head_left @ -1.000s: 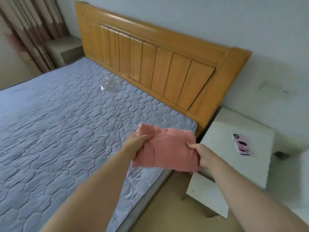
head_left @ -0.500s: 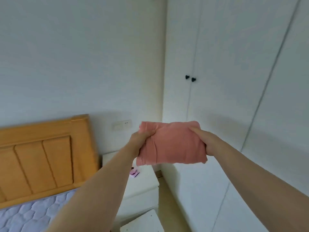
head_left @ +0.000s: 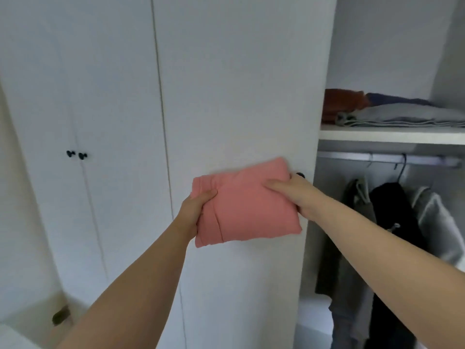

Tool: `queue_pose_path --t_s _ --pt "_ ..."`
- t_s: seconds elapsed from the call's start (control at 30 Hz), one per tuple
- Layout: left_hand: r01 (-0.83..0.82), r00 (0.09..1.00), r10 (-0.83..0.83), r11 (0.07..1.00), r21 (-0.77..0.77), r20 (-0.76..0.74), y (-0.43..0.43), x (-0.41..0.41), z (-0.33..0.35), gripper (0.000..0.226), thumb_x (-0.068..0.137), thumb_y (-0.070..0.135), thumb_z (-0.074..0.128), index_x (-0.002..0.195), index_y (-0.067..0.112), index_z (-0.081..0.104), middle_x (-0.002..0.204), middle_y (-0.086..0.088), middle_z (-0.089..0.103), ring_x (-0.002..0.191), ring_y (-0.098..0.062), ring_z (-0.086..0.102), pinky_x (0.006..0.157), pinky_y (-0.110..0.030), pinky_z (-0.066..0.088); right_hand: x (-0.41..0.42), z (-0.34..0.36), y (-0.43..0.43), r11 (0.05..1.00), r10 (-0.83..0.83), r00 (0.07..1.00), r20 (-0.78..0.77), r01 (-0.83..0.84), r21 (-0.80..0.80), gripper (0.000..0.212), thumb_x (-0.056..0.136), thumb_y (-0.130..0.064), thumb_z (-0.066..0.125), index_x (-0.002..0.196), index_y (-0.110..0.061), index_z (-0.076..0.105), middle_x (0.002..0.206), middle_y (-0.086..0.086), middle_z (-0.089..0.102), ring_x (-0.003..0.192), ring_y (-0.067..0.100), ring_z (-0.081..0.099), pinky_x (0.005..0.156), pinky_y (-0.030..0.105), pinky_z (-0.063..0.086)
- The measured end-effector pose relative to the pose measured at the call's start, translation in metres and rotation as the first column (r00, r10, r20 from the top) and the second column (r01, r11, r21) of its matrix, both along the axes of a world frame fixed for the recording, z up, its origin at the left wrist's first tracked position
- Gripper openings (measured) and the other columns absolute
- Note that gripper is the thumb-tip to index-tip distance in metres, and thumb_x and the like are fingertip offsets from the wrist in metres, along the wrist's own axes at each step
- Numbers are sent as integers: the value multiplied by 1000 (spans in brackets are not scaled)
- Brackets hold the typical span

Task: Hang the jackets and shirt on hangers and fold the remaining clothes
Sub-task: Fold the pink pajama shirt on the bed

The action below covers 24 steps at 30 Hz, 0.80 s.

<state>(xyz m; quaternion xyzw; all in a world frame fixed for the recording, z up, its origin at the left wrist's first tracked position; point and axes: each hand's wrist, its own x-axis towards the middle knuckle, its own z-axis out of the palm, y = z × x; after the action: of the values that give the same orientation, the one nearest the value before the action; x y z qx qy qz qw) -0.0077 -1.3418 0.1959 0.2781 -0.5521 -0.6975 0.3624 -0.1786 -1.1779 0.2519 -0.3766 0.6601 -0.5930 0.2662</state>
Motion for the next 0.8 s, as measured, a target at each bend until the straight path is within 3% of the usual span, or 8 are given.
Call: queue_pose_path --t_s 0.1,0.23,0.43,0.5,0.63,0.73,0.8 --pt "109 993 -112 992 -59 -37 33 -43 16 37 79 24 74 114 15 64 106 -7 71 95 -23 68 73 -33 53 -19 11 53 983 -152 988 5 151 -108 54 77 -19 77 124 -9 53 110 8 68 94 24 68 78 38 55" --pt "159 987 -161 934 -321 18 80 -86 33 29 77 21 79 102 22 64 101 2 70 91 -12 67 67 -22 51 -39 21 124 928 -357 928 -102 340 -155 52 79 -13 75 124 -16 50 110 0 64 97 21 63 84 41 51" --pt "29 995 -84 743 -669 -50 143 -127 110 54 75 34 79 122 23 55 101 12 61 88 -6 60 66 -12 43 -71 69 182 756 -604 792 -92 533 -380 48 82 -8 71 127 -12 52 118 4 62 107 24 59 97 44 47" --pt "-32 994 -50 700 -713 -93 162 -136 127 60 75 39 78 127 23 51 102 14 58 92 -8 59 69 -14 44 -80 82 191 693 -671 734 -107 569 -442 47 83 -10 70 126 -10 53 118 4 62 107 23 59 97 41 46" --pt "-132 982 -14 652 -746 -186 199 -161 162 67 77 41 73 134 28 41 107 10 58 101 -16 59 89 -34 49 -102 116 207 558 -769 634 -81 604 -569 30 85 -6 66 113 -8 56 104 3 61 94 17 58 81 25 42" --pt "-99 969 -118 622 -777 -218 216 -186 198 72 79 28 72 138 33 31 101 14 54 94 -10 58 80 -24 45 -128 149 217 449 -821 571 -29 612 -651 23 85 -7 66 106 -11 56 97 3 60 87 16 57 75 21 41" --pt "-77 957 -166 650 -756 -239 218 -207 220 78 79 22 73 142 30 28 100 15 53 89 -6 55 75 -18 42 -148 167 219 404 -843 537 -18 611 -680 25 84 -8 66 108 -8 57 98 4 61 87 16 57 75 22 42"
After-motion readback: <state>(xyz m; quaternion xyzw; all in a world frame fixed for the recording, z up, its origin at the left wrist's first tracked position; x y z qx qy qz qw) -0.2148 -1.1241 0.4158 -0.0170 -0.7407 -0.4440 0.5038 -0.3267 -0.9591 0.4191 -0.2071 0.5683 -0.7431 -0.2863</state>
